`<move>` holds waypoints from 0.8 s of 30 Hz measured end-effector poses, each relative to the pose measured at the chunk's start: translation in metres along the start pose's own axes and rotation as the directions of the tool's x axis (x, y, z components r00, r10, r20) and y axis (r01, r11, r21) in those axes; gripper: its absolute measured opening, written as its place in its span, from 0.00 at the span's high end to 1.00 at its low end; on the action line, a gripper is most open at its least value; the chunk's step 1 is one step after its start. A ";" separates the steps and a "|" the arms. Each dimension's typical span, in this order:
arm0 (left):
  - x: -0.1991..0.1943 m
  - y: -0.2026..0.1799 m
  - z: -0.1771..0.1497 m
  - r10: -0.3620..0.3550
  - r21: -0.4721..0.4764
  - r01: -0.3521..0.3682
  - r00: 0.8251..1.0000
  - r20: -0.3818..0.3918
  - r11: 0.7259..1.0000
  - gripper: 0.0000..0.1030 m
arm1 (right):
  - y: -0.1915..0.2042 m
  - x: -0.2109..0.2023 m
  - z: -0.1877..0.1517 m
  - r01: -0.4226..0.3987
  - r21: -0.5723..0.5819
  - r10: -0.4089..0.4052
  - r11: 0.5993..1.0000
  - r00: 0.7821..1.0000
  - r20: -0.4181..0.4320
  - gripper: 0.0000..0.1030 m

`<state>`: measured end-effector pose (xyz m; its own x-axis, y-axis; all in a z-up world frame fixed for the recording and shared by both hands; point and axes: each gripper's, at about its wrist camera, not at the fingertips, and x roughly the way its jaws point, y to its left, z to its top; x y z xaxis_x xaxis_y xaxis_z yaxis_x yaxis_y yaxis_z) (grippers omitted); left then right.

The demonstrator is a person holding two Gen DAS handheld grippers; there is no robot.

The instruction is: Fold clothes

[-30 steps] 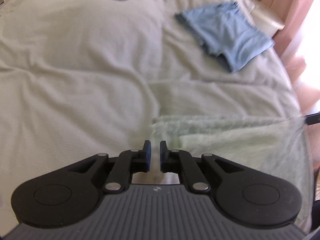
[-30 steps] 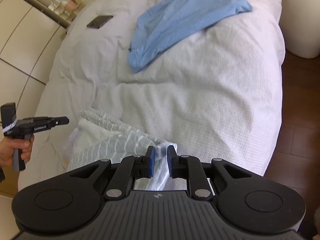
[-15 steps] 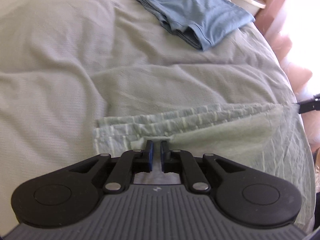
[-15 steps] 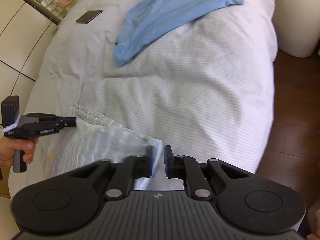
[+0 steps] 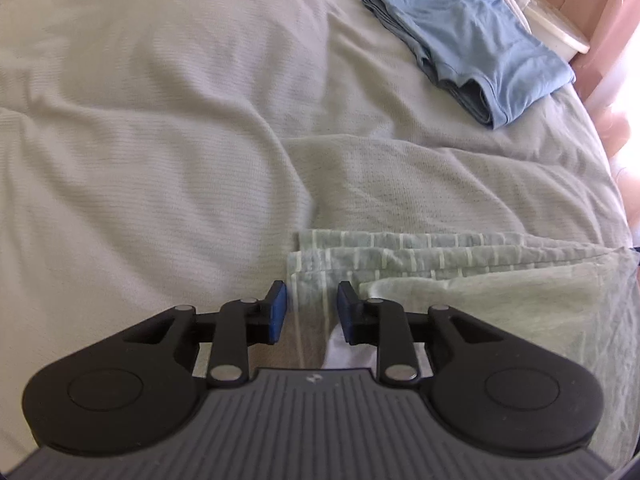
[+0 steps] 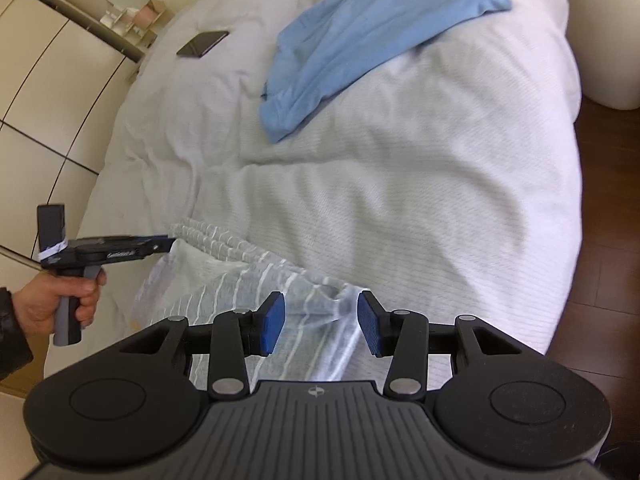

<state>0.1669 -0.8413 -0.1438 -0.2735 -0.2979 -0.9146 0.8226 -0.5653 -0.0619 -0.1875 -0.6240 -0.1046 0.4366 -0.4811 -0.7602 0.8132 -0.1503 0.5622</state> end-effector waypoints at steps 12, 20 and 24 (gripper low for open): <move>0.005 0.001 0.003 0.004 0.037 -0.005 1.000 0.027 0.999 0.92 | 0.000 -0.002 0.001 0.060 -0.100 -0.062 0.993 0.998 -0.013 0.96; -0.011 0.010 0.005 0.069 0.001 -0.069 0.997 0.035 0.998 0.78 | -0.008 0.000 0.000 0.104 -0.085 -0.108 0.991 0.994 -0.035 0.80; -0.042 0.017 -0.009 0.110 -0.020 -0.109 0.992 0.055 0.994 0.80 | 0.005 -0.020 -0.001 0.169 -0.134 -0.167 0.976 0.986 0.025 0.77</move>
<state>0.1970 -0.8316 -0.1096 -0.2085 -0.3996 -0.8926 0.8570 -0.5144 0.0301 -0.1915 -0.6141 -0.0874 0.2850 -0.4704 -0.8352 0.9194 -0.1124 0.3770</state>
